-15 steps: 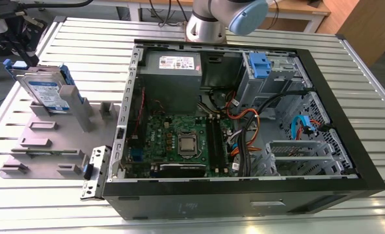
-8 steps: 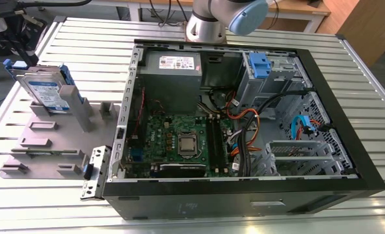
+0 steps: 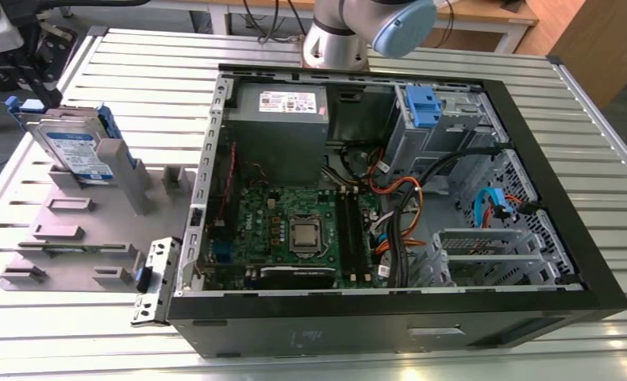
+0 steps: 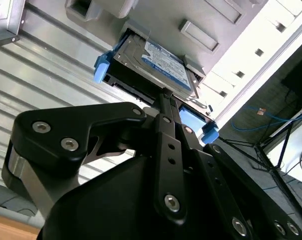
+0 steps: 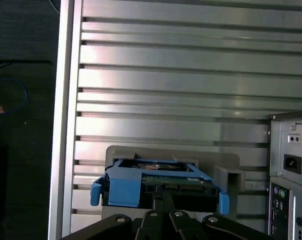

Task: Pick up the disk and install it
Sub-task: 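Pick up the disk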

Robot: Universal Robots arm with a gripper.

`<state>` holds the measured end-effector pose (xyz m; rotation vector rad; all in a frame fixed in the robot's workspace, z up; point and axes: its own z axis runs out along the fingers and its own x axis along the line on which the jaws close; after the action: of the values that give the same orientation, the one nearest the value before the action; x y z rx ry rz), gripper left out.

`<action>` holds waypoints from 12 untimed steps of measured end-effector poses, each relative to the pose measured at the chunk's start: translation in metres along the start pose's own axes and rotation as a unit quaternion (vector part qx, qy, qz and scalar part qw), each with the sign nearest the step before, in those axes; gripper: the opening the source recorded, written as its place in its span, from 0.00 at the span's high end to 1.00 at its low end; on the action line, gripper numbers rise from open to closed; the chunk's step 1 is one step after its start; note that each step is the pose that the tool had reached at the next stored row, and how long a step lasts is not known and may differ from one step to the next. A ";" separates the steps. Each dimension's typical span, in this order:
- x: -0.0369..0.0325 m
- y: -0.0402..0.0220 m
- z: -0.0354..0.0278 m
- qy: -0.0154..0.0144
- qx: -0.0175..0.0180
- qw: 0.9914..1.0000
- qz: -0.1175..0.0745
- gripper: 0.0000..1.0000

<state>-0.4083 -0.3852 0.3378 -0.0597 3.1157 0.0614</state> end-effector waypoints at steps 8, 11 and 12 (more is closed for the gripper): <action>0.0000 -0.0001 0.0006 0.003 -0.002 0.997 -0.072 0.89; 0.0000 -0.0001 0.0007 0.004 -0.003 0.995 -0.100 0.89; 0.0000 -0.0001 0.0008 0.004 -0.003 0.994 -0.109 0.89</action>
<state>-0.4083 -0.3852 0.3371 -0.3988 3.0950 0.0654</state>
